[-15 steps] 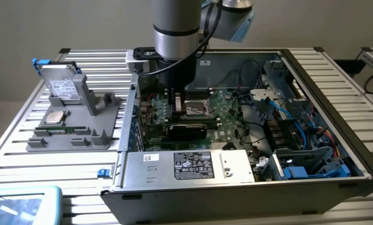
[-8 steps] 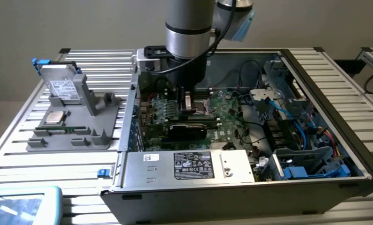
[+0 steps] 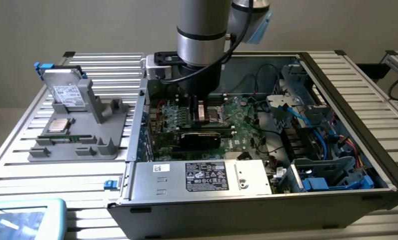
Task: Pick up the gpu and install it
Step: 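Press down on the gpu until it lock into place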
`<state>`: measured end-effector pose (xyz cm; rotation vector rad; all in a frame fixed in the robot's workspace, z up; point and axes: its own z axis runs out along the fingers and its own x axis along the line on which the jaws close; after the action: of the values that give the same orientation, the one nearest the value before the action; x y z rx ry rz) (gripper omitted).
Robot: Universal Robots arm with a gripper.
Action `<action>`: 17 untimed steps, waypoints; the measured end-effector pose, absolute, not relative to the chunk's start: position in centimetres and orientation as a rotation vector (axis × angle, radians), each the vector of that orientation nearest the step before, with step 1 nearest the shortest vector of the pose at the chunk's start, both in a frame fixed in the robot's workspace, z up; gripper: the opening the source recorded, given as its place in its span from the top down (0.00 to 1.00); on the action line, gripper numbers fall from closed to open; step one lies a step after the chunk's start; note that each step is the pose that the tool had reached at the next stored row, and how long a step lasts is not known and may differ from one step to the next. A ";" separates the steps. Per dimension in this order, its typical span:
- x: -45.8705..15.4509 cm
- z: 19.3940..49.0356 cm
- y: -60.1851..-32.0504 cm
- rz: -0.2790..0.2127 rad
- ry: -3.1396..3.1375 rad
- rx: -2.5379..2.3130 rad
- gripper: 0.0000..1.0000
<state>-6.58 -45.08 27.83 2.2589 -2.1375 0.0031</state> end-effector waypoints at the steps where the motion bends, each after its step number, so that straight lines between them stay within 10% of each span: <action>1: -6.6 27.8 -45.1 0.003 -2.138 2.259 0.89; 17: -6.3 27.0 -45.0 0.003 -2.137 2.259 0.89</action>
<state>-6.29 -45.04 26.98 2.2587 -2.1375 0.0030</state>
